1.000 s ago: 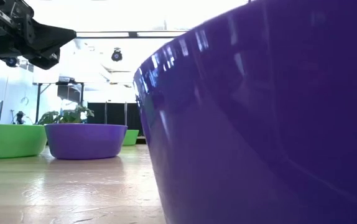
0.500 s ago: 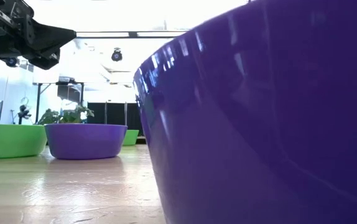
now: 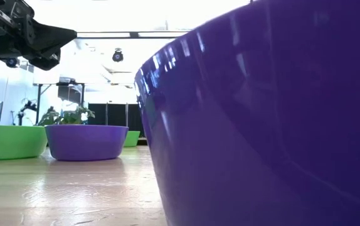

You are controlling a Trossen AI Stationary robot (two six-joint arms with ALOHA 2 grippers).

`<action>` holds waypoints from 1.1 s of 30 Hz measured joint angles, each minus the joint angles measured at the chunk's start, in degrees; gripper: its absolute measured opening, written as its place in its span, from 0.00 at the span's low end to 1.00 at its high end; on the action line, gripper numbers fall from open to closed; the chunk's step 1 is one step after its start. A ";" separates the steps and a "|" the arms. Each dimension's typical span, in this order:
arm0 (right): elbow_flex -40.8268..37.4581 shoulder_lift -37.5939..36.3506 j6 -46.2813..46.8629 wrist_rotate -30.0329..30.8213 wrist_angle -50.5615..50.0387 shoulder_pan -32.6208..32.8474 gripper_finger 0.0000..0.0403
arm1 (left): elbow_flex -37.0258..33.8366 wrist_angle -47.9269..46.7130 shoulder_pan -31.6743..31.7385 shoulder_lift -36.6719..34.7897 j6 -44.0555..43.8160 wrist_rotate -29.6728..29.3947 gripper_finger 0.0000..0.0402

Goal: Pick & Place Mini bowls
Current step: Put the top right violet bowl on the shelf, then put the middle blue bowl on the shelf

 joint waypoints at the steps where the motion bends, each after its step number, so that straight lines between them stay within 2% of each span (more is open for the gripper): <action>1: 0.00 0.00 -0.13 -0.02 0.00 0.00 0.02 | 0.00 0.00 0.02 0.00 -0.05 0.00 0.00; 9: 0.00 -0.31 -1.50 -0.02 0.48 -0.02 0.03 | 0.00 -0.03 0.02 0.00 -0.13 0.01 0.00; 23: -0.02 -0.67 -5.25 -0.04 1.43 0.00 0.26 | 0.00 -0.07 0.02 0.00 -0.13 0.02 0.00; 27: 0.38 -1.44 -7.53 -0.15 1.06 0.00 0.27 | 0.00 -0.04 0.02 0.00 -0.13 0.02 0.00; 33: 4.94 -3.84 -7.35 -0.34 1.18 0.00 0.25 | 0.00 -0.02 0.02 0.00 -0.13 0.02 0.00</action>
